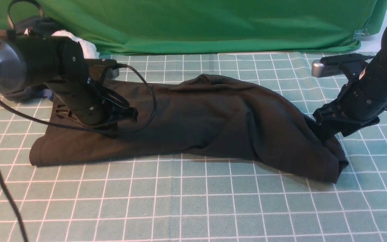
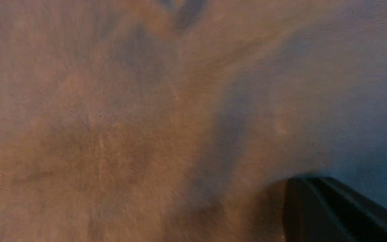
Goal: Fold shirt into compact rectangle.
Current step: 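Pull the folded dark garment lengthwise by its ends to straighten it flat on the table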
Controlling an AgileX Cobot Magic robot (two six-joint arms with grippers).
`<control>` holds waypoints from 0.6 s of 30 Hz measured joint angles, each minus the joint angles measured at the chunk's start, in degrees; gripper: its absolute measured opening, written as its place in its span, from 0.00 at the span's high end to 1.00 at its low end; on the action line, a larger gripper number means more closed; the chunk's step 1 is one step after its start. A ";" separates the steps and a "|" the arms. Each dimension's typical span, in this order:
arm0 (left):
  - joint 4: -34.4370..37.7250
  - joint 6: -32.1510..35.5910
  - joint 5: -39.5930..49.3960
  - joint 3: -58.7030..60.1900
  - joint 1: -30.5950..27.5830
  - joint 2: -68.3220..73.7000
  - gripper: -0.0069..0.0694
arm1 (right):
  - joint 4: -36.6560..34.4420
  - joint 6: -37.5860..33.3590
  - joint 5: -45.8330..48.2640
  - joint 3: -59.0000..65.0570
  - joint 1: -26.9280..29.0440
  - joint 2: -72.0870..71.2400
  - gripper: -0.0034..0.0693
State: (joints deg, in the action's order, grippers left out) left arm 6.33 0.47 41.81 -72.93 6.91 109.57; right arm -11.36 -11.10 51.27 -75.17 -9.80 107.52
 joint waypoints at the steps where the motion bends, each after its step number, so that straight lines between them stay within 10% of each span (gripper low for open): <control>1: 0.66 -0.06 0.07 0.00 -0.29 0.63 0.90 | -0.47 -0.19 -0.35 0.06 0.00 0.74 0.38; 10: 1.57 -0.11 0.16 -0.05 -0.64 2.15 0.90 | -4.28 -4.70 -3.12 0.32 -1.29 5.79 0.38; 18: 1.60 -0.11 0.11 -0.05 -0.64 2.19 0.90 | -3.11 -7.37 -3.32 0.32 -1.42 4.84 0.87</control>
State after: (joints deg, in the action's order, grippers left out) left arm 7.93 0.36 41.92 -72.98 6.28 111.77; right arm -14.47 -18.47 47.95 -74.85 -11.22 112.36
